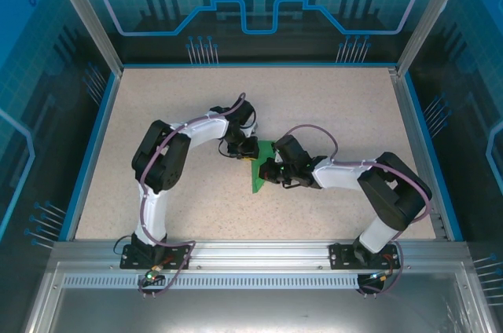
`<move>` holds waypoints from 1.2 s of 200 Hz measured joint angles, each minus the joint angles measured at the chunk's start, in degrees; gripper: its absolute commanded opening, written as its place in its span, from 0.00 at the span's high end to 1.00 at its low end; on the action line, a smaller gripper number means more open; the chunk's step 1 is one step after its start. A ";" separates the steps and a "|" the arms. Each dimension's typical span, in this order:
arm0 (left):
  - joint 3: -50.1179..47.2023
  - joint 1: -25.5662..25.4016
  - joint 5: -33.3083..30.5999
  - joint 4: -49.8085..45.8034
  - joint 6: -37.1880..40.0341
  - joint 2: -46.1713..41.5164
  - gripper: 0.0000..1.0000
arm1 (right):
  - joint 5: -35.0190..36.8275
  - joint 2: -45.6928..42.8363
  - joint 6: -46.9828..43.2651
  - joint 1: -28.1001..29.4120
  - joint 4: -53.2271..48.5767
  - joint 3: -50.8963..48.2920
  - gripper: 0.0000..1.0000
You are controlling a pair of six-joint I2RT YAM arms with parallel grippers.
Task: Fold a paper plane with a square sheet of paper (pick it up from the middle)
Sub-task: Third fold the triangle at the center of the table.
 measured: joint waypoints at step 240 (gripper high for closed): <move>0.42 0.11 0.07 0.00 -0.07 0.90 0.84 | 1.57 4.46 2.14 -0.37 -0.24 4.24 0.94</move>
